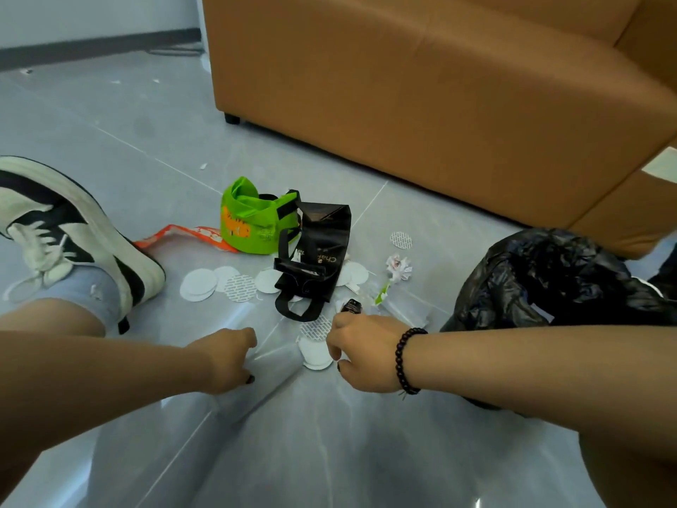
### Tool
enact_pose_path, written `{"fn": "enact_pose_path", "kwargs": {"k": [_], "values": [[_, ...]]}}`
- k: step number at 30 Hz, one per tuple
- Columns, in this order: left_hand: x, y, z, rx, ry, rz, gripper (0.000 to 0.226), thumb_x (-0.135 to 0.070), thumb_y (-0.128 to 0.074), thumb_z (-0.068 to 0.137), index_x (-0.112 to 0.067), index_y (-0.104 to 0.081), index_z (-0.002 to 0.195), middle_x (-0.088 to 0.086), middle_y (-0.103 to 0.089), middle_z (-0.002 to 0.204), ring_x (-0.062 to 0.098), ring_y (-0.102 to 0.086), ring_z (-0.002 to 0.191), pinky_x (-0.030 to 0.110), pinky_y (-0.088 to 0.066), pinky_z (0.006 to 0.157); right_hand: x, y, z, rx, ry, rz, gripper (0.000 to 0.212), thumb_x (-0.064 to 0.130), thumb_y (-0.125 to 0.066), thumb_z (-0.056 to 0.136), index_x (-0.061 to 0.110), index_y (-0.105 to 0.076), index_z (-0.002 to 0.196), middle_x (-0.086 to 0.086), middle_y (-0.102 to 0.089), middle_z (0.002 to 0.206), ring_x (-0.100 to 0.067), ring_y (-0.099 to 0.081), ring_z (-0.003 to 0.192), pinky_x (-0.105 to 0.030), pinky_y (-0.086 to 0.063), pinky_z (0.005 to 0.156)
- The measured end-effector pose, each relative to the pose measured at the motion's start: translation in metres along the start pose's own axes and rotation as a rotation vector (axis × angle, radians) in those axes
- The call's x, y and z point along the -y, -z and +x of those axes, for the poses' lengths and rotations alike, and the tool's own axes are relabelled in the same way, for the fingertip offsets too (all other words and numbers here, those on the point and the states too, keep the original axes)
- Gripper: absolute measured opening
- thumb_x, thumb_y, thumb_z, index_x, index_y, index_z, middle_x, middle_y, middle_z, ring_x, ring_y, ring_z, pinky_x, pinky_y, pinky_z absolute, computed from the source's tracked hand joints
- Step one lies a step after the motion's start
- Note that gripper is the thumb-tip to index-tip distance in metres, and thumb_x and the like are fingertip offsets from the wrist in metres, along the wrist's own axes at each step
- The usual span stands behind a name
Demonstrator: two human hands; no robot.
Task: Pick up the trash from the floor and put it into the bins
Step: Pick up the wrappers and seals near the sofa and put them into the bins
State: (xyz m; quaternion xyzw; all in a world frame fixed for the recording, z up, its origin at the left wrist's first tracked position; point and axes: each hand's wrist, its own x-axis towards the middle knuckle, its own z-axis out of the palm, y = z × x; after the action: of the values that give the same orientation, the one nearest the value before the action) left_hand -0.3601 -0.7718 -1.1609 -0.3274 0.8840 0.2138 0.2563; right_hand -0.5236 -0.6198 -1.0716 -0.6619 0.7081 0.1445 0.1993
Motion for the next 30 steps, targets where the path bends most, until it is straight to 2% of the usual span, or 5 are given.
{"fn": "enact_pose_path", "kwargs": {"k": [12,18,22,27,30], "values": [[-0.061,0.067,-0.033,-0.256,-0.146,-0.321,0.036,-0.030,-0.065,0.087,-0.017,-0.052,0.118,-0.003,-0.064,0.095,0.014,-0.056,0.090,0.021,-0.040,0.073,-0.019,0.021,-0.051,-0.072,-0.099,0.097,0.037,0.028,-0.054,0.090,0.018,-0.050,0.126,-0.003,-0.048,0.126,-0.023,-0.052,0.110,-0.035,-0.047,0.092],[-0.118,0.113,-0.078,-0.395,-0.231,-0.590,0.024,-0.023,-0.070,0.084,-0.015,-0.060,0.105,-0.004,-0.063,0.077,0.014,-0.060,0.078,0.016,-0.045,0.061,-0.026,0.045,-0.113,-0.305,-0.112,0.228,0.074,0.043,-0.064,0.083,0.024,-0.024,0.142,0.003,-0.032,0.142,-0.017,-0.044,0.122,-0.034,-0.043,0.100],[-0.155,0.145,-0.118,-0.373,-0.294,-0.866,0.025,-0.022,-0.066,0.087,-0.017,-0.061,0.111,0.003,-0.067,0.092,0.019,-0.065,0.079,0.026,-0.051,0.067,-0.027,0.060,-0.153,-0.549,-0.080,0.168,0.086,0.052,-0.068,0.075,0.026,-0.022,0.144,0.007,-0.022,0.144,-0.013,-0.030,0.132,-0.033,-0.036,0.107],[-0.188,0.164,-0.162,-0.336,-0.416,-0.991,0.020,-0.019,-0.059,0.092,-0.011,-0.064,0.110,0.013,-0.071,0.100,0.020,-0.064,0.080,0.032,-0.052,0.071,-0.034,0.082,-0.189,-0.852,-0.050,0.133,0.069,0.046,-0.067,0.077,0.025,-0.038,0.136,0.006,-0.033,0.137,-0.014,-0.034,0.129,-0.039,-0.033,0.109],[-0.199,0.163,-0.182,-0.286,-0.481,-0.905,0.024,-0.023,-0.057,0.094,-0.004,-0.063,0.108,0.010,-0.073,0.085,0.015,-0.067,0.068,0.024,-0.051,0.063,-0.041,0.096,-0.207,-0.901,0.029,0.189,0.042,0.037,-0.067,0.081,0.026,-0.057,0.121,0.007,-0.047,0.127,-0.010,-0.043,0.120,-0.030,-0.035,0.105]]}}
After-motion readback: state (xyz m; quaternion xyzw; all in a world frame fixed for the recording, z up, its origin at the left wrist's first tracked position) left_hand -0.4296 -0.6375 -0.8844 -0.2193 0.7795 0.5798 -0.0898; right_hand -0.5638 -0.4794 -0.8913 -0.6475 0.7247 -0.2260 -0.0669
